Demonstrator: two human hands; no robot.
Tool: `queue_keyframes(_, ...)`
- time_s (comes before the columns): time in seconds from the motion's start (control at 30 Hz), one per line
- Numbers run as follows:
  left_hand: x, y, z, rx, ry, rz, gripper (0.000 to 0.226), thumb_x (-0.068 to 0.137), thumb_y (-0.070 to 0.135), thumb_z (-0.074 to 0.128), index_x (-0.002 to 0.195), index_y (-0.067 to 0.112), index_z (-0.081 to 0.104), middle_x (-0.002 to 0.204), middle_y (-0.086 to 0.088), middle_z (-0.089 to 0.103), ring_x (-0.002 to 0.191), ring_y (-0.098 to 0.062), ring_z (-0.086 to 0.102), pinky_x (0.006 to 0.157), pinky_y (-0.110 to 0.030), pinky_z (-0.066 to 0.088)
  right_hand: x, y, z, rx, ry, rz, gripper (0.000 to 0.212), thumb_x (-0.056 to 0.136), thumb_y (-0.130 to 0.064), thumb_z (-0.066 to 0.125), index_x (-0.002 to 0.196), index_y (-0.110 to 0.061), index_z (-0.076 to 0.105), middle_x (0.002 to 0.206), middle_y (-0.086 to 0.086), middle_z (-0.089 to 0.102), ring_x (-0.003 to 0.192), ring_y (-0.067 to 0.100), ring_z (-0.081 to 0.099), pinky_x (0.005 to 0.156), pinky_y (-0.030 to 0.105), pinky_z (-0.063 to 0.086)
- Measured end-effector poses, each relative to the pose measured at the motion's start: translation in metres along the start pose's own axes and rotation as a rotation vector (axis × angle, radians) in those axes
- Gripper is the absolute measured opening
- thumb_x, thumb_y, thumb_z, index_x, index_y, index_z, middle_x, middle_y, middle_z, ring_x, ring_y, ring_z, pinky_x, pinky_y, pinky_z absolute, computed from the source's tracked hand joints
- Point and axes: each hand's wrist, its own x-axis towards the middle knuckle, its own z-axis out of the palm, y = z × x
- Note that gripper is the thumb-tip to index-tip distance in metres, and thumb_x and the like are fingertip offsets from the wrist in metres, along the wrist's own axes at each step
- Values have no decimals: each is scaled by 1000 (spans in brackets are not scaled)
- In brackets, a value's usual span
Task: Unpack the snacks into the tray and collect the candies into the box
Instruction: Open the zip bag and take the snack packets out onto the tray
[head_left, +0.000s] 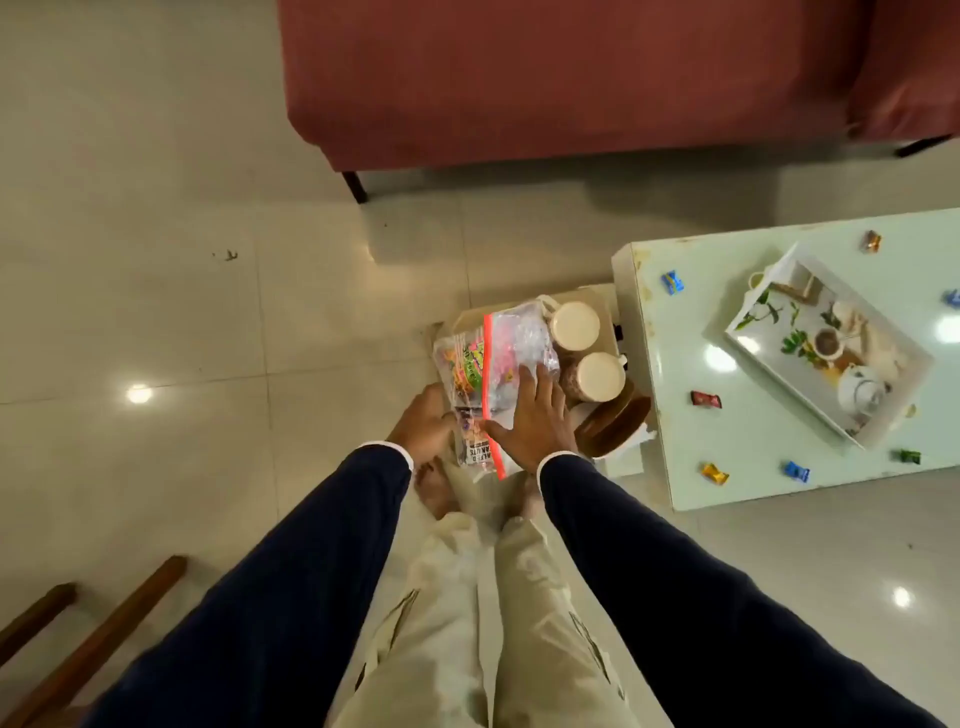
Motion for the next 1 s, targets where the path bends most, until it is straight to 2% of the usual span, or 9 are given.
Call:
queue_keyframes(0.17,35,-21,6,-196,-3,-155,60,107,39,44,160,18,22,161,-11,36,145,-30,39,98,-27,31,24,-11,29,115,201,117,121,79,-83,54,161,-17,-6,171,13,-3,158,37,1,125,57,15)
queue_keyframes(0.27,39,-26,17,-317,-8,-144,53,108,44,39,157,24,32,151,-1,47,141,-23,45,97,-26,33,32,-12,37,175,241,148,114,83,-77,58,161,-20,-3,169,15,8,156,38,12,123,57,25)
queue_keyframes(0.33,37,-23,24,-376,-6,-94,47,108,46,37,150,25,41,136,9,53,124,-7,56,91,-18,38,33,-12,38,172,234,131,103,89,-68,57,160,-20,1,168,14,14,155,39,18,121,56,31)
queue_keyframes(0.43,31,-15,29,-459,13,-96,38,108,48,35,137,25,46,122,10,59,99,9,55,74,-11,41,28,-12,32,145,219,38,84,95,-45,60,158,-18,11,161,14,26,148,39,31,113,54,42)
queue_keyframes(0.57,23,-8,17,-508,28,-145,37,105,46,42,129,17,44,124,0,59,100,-7,58,71,-21,43,18,-8,14,347,228,-62,65,92,-9,62,148,-17,30,150,10,37,136,32,42,107,50,50)
queue_keyframes(0.73,-5,6,-5,-516,49,-148,46,101,52,46,126,14,40,126,-10,60,113,-31,61,88,-42,43,-13,-3,-23,517,201,-133,62,88,5,60,137,-25,37,141,2,46,132,21,48,102,47,55)
queue_keyframes(0.83,-32,19,-18,-494,56,-74,46,93,64,46,109,21,43,107,-5,66,93,-28,68,85,-46,48,-42,-2,-57,652,205,-172,62,83,4,67,129,-30,42,127,-7,52,120,13,53,98,32,56)
queue_keyframes(0.93,-56,29,-22,-433,29,9,37,101,59,42,106,22,46,100,-5,67,75,-20,74,83,-47,54,-80,4,-97,735,242,-164,60,82,-5,70,124,-36,40,108,-22,53,98,5,60,71,6,53)
queue_keyframes(1.0,-66,40,-21,-404,2,47,30,105,50,43,112,21,47,103,-9,70,76,-21,75,80,-45,55,-105,12,-122,739,302,-196,56,81,-6,68,124,-32,43,104,-20,55,93,1,59,66,8,52)
